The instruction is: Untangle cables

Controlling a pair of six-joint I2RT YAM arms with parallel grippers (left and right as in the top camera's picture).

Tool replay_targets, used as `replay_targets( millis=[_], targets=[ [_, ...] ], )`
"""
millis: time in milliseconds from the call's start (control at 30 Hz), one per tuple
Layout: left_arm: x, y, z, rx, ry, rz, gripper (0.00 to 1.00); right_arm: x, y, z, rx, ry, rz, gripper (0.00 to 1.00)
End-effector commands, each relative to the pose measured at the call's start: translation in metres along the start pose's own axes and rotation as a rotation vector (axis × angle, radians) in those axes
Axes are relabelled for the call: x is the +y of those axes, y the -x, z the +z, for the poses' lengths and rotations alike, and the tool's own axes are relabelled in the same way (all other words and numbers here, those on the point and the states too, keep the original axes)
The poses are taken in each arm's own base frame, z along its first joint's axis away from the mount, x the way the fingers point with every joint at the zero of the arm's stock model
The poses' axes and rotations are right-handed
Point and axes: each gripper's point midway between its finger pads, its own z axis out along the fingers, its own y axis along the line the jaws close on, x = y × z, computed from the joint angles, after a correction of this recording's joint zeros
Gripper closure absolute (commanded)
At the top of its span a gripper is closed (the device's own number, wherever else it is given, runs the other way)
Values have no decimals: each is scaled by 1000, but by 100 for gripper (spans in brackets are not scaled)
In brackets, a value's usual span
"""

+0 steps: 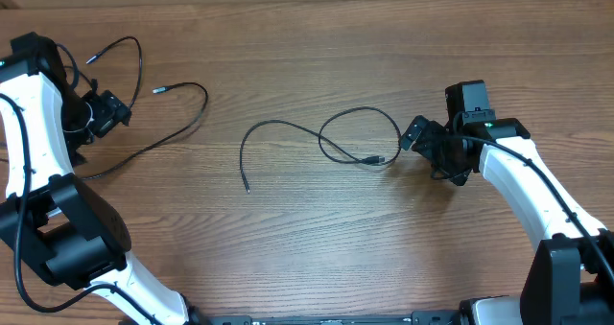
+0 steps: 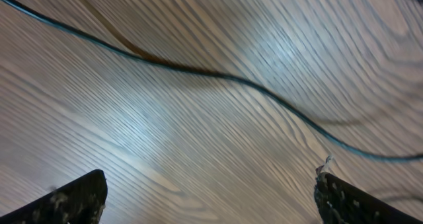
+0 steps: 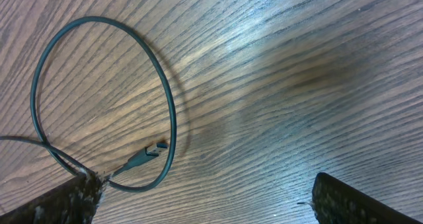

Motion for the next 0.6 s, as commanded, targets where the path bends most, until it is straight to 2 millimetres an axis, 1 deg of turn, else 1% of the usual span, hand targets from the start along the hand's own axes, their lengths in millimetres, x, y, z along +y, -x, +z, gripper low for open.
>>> replay_targets(
  millis=[0,33,67,100,133,167,300,433,567],
  targets=[
    [-22,-13,-2,46,-105,108,4,8,7,-7,-24,26,-8,0],
    [-28,-14,-2,44,-123,150,11,8,7,-7,-24,26,-8,0],
    [-35,-16,-2,40,-137,182,22,8,7,-7,-24,26,-8,0],
    [-42,-17,-2,36,-149,212,49,8,7,-7,-24,26,-8,0],
    [-48,-20,-2,33,-151,232,88,8,7,-7,-24,26,-8,0],
    [-53,-22,-2,33,-151,247,96,8,7,-7,-24,26,-8,0],
    [-82,-36,5,20,-162,347,96,8,7,-7,-24,26,-8,0],
    [-112,-50,23,-18,-161,463,96,8,7,-7,-24,26,-8,0],
    [-128,-56,43,-81,-112,530,96,8,7,-7,-24,26,-8,0]
  ],
)
